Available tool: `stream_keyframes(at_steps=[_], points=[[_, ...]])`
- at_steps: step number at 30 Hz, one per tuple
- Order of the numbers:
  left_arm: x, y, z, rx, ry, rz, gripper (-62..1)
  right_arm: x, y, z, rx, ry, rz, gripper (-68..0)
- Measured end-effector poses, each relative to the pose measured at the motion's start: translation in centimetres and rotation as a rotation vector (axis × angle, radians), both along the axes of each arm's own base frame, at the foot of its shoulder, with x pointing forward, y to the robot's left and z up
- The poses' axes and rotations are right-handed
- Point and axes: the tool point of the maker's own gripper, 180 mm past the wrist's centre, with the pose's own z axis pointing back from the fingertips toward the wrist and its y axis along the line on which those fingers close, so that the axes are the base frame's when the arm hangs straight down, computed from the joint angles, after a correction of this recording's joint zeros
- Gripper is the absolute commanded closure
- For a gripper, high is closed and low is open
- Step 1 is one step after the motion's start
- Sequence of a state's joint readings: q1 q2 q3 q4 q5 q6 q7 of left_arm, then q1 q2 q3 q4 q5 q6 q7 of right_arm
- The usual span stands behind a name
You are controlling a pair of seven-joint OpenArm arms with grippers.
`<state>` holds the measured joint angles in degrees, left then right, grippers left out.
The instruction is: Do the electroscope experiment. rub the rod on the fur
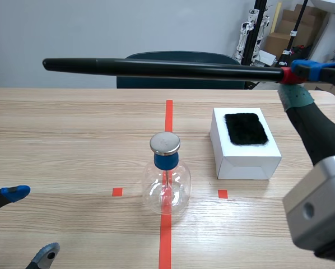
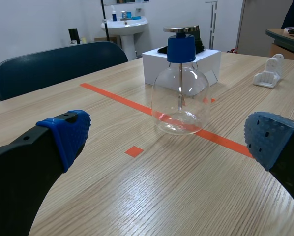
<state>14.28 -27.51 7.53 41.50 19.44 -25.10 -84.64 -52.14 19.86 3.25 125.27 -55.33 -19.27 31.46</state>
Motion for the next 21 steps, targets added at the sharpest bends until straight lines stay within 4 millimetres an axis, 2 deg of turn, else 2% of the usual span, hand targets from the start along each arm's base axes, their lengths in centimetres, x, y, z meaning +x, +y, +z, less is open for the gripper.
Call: stream_keyframes(at_steps=[21], points=[[0.00, 0.00, 0.01, 0.000, 0.000, 0.000, -62.3, 0.31, -0.45, -0.02, 0.000, 0.002, -0.029, 0.1]])
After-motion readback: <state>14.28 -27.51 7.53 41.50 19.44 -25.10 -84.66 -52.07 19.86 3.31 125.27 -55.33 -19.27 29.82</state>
